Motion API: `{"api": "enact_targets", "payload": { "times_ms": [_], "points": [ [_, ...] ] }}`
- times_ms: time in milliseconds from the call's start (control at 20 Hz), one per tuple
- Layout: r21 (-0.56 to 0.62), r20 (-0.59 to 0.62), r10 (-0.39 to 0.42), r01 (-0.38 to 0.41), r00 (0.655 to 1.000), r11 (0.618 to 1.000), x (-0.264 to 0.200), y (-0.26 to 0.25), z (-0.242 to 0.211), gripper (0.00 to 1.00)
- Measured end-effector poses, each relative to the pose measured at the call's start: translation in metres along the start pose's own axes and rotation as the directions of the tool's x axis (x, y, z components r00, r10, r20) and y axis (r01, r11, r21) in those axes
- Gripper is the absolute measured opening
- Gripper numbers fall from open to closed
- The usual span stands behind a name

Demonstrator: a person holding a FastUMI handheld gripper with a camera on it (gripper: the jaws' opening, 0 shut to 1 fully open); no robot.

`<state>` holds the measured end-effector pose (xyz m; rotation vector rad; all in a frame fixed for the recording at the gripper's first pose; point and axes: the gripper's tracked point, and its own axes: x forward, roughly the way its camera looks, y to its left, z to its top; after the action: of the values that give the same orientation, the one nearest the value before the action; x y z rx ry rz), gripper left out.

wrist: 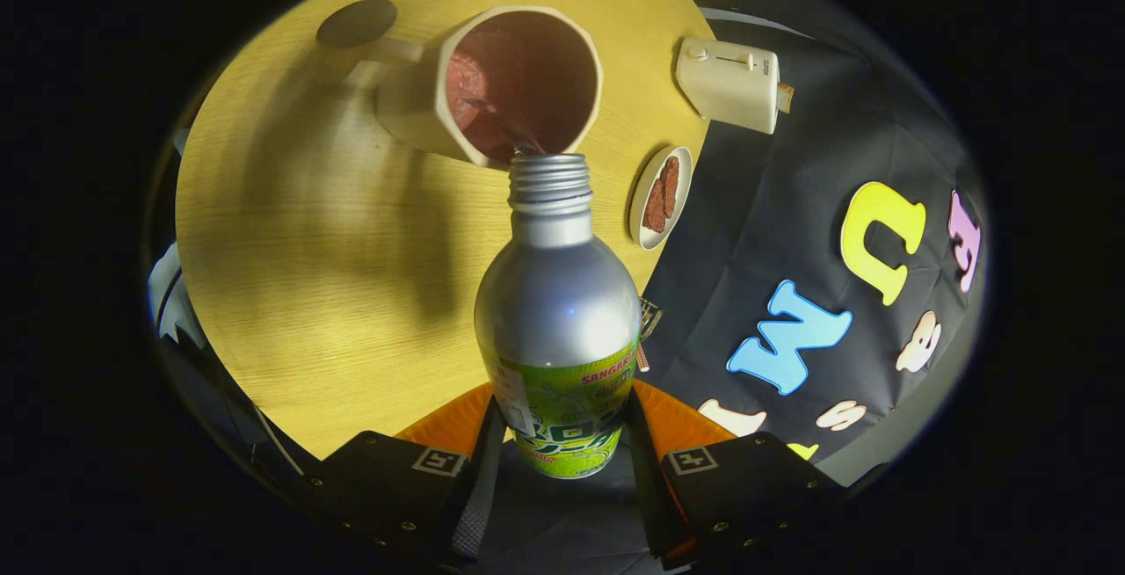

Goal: Take the bottle from table, then pour the juice into the cup, finally place the bottle on the coaster

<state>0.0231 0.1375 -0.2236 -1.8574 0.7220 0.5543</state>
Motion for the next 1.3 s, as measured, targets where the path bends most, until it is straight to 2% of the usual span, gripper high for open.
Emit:
{"api": "enact_targets", "payload": {
  "times_ms": [1000,1300],
  "points": [
    [-0.124,-0.034,-0.046,0.041,0.998,0.991,-0.016,-0.030,-0.001,0.68],
    [-0.149,-0.049,-0.033,0.026,0.998,0.988,-0.016,-0.033,-0.004,0.68]
  ]
}}
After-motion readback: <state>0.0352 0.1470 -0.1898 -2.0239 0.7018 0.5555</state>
